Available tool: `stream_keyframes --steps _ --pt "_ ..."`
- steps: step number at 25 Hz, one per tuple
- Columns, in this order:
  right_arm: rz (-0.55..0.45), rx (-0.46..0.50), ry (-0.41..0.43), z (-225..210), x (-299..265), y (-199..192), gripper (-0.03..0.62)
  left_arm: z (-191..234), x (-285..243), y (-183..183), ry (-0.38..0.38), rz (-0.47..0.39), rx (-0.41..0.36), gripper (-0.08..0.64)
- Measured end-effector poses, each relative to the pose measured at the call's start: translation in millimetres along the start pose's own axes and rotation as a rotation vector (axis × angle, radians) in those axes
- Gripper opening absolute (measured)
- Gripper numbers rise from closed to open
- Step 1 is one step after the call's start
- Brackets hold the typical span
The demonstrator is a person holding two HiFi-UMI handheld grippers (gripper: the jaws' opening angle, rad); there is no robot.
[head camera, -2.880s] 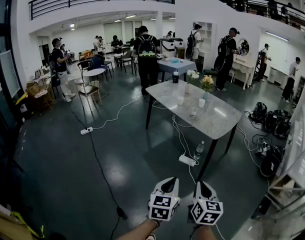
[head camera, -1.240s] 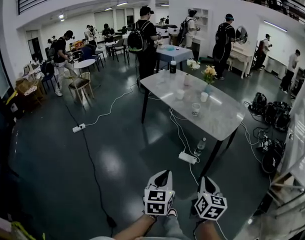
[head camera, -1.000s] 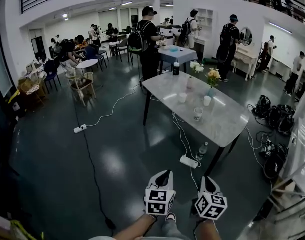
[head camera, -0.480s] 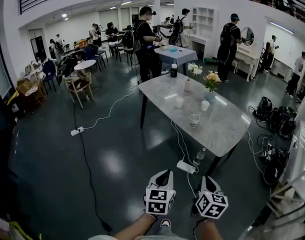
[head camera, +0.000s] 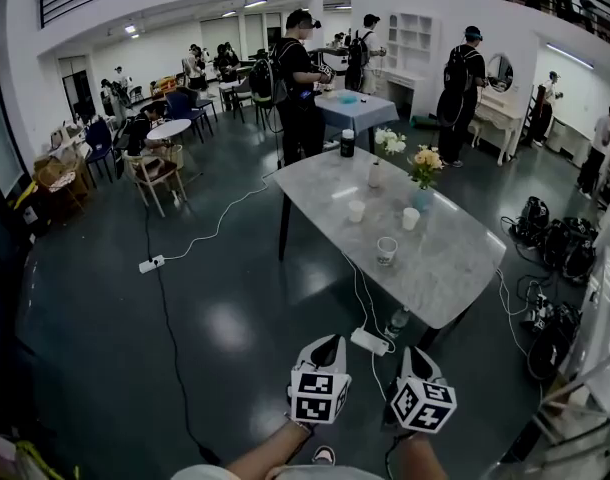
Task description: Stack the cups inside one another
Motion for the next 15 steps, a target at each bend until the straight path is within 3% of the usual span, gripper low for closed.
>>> stream_keyframes --steps 15 --pt "0.014 -0.006 -0.005 -39 -69 21 0.008 1 -82 12 -0.016 0.023 -0.014 -0.005"
Point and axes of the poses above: the fingertips, and each gripper's own axes: x backward along the fingers, z to its left, y out of its top, the point moved 3 cm from there along x, backward along the fingers, and after that the axes turned 1 degree about -x, right-handed, at the moved point
